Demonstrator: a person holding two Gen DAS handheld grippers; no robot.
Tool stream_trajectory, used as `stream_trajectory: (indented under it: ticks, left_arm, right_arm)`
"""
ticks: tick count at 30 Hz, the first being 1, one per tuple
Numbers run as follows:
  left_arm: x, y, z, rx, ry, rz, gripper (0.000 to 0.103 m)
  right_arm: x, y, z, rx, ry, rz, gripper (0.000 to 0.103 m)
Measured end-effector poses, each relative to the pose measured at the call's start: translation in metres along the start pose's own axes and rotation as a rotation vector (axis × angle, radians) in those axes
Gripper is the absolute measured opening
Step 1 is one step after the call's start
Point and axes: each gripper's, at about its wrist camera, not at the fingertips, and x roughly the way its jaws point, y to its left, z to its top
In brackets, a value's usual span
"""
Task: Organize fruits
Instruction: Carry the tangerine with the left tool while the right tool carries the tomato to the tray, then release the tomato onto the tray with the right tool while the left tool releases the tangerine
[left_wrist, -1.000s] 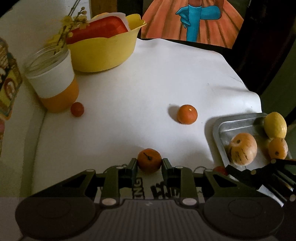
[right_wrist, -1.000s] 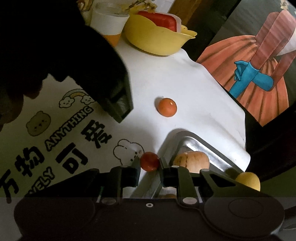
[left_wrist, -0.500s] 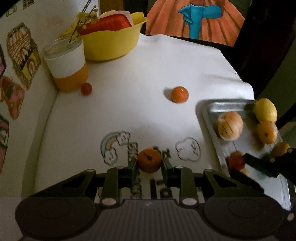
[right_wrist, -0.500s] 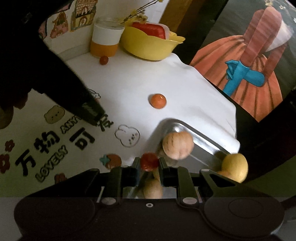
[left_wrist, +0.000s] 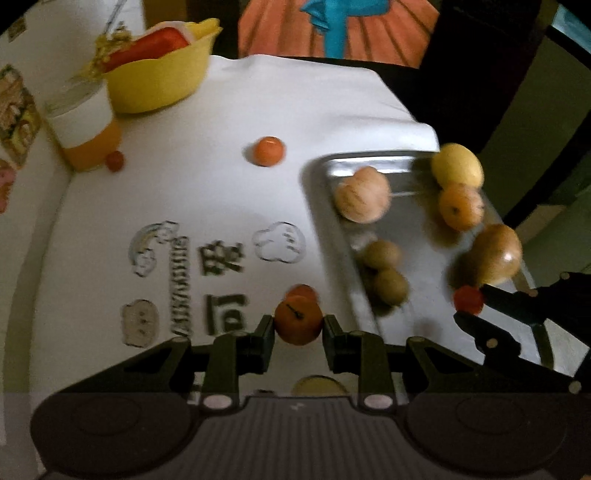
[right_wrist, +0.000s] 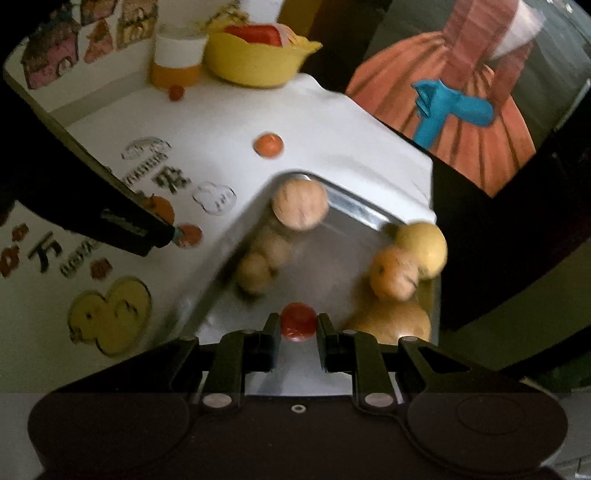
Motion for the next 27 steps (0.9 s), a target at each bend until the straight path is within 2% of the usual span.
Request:
stream_trajectory:
  ticks: [14, 22, 27]
  left_arm:
    - [0.005, -0.063, -0.009, 0.118, 0.028, -0.063, 0.031]
    - [0.009, -0.074, -0.013, 0.136, 0.043, -0.060, 0.031]
    - [0.009, -0.076, -0.015, 0.138, 0.049, -0.052, 0.031]
  right_arm:
    - [0.002, -0.028, -0.036, 0.077, 0.070, -0.028, 0.022]
    - [0.001, -0.036, -0.044, 0.096, 0.079, -0.030, 0.023]
    - [0.002, -0.039, -0.047, 0.104, 0.085, -0.019, 0.027]
